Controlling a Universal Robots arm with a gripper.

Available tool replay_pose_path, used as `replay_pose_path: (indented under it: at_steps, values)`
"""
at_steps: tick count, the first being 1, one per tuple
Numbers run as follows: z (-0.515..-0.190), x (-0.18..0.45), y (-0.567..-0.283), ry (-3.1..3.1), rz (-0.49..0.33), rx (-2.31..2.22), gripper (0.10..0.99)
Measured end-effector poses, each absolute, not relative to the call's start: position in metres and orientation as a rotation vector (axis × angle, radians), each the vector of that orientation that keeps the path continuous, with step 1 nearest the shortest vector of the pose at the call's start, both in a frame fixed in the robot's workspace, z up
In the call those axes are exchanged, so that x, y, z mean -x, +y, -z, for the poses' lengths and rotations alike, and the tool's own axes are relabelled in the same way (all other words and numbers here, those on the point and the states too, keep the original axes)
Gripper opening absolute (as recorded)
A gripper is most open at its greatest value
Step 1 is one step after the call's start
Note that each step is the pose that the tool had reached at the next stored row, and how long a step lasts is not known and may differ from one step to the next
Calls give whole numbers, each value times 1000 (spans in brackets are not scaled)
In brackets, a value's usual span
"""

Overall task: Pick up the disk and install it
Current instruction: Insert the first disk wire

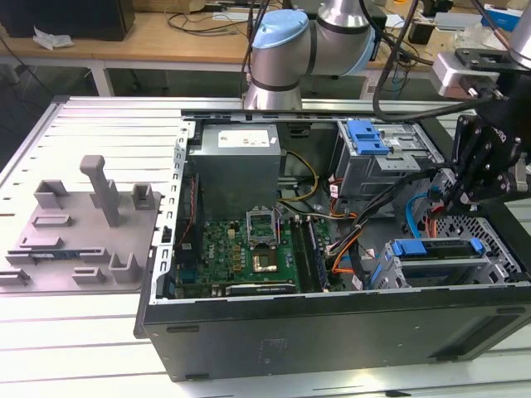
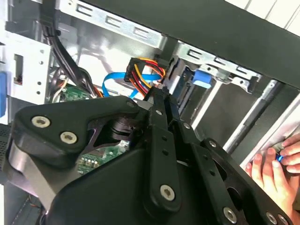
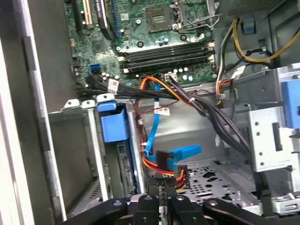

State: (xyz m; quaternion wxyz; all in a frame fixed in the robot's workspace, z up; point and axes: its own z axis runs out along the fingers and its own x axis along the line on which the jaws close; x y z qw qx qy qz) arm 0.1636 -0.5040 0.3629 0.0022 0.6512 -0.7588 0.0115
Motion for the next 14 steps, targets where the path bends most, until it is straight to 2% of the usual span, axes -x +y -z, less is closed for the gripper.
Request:
replay_pose_path:
  at_steps: [14]
  values:
    - [-362, -166, -507, -2307, -51, -2058, 169]
